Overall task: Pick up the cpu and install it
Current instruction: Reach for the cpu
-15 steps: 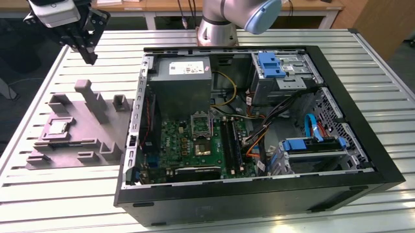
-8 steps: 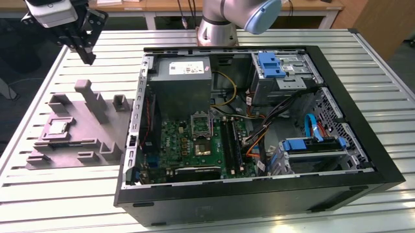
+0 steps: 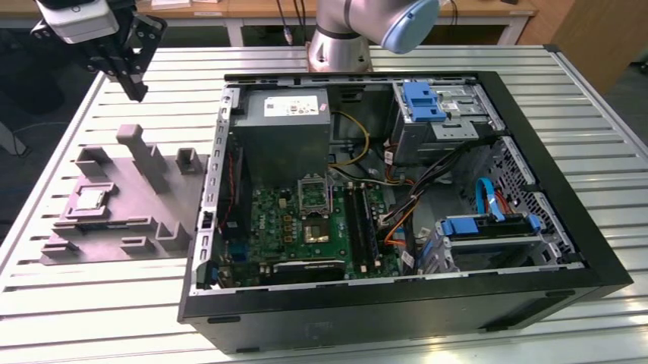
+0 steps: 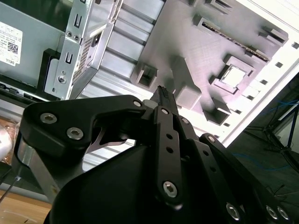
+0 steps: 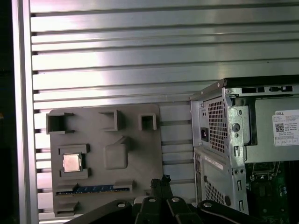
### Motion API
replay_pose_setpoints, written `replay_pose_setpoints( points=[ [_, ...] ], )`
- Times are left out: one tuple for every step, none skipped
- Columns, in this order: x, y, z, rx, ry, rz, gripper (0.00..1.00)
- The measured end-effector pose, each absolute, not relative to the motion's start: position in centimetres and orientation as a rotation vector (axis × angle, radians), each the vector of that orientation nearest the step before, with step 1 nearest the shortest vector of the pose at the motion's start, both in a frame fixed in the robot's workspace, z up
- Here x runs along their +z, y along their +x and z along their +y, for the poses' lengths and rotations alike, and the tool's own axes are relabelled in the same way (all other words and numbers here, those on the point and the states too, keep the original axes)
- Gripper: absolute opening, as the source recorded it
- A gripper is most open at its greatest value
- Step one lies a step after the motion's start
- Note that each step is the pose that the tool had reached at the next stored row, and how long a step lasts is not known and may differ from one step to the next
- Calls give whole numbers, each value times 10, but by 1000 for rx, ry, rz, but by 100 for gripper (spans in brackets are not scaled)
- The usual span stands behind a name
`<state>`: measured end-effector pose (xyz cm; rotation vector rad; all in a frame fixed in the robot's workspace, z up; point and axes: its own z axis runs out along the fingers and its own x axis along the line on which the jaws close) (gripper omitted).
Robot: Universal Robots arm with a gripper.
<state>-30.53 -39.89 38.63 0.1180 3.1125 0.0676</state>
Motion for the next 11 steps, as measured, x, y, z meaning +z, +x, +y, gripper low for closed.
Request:
replay_pose_setpoints(
  points=[
    [386, -306, -399, 68, 118, 3112, 11],
    [386, -306, -399, 68, 118, 3112, 11],
    [386, -306, -399, 68, 118, 3112, 11],
    [386, -306, -399, 68, 118, 3112, 11],
    [386, -306, -399, 68, 118, 3113, 11],
    [386, -306, -399, 68, 118, 3113, 11],
    [386, -306, -399, 68, 118, 3113, 11],
    [386, -306, -399, 68, 118, 3112, 11],
    [386, -306, -399, 68, 118, 3112, 11],
    [386, -307, -399, 68, 118, 3113, 11],
    [386, -307, -399, 68, 118, 3112, 11]
  ],
)
